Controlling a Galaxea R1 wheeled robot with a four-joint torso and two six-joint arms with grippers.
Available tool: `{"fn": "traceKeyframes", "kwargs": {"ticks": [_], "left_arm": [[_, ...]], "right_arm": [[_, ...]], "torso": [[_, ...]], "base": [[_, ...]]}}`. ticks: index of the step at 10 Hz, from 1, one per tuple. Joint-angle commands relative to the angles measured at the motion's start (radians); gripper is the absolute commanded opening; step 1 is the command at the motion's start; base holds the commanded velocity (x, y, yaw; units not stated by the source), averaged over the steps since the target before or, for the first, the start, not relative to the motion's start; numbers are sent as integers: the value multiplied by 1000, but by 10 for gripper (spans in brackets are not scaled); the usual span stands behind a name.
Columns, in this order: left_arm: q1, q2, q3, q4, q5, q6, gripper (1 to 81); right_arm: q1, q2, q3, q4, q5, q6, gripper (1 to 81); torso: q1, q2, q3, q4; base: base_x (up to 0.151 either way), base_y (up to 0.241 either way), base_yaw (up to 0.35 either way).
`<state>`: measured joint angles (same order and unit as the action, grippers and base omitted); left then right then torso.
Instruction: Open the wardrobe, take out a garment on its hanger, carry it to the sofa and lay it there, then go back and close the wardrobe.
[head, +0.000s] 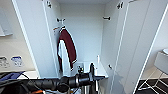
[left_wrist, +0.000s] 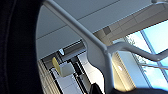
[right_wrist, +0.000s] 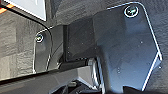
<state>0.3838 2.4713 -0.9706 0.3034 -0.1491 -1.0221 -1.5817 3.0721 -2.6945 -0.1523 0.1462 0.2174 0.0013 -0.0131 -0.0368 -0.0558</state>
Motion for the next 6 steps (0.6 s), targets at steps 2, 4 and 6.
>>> {"fn": "traceKeyframes", "kwargs": {"ticks": [2,4,6], "left_arm": [[-150,-6,23,26,-32,11,10],[-150,-7,23,28,-30,11,10],[-150,-11,24,28,-30,11,10]], "right_arm": [[42,4,4,-1,-46,-1,811],[41,3,4,-1,-46,-1,811],[41,3,4,0,-39,-1,811]], "torso": [[0,0,0,0],[0,0,0,0],[0,0,0,0]], "base": [[0,0,0],[0,0,0],[0,0,-48]]}}
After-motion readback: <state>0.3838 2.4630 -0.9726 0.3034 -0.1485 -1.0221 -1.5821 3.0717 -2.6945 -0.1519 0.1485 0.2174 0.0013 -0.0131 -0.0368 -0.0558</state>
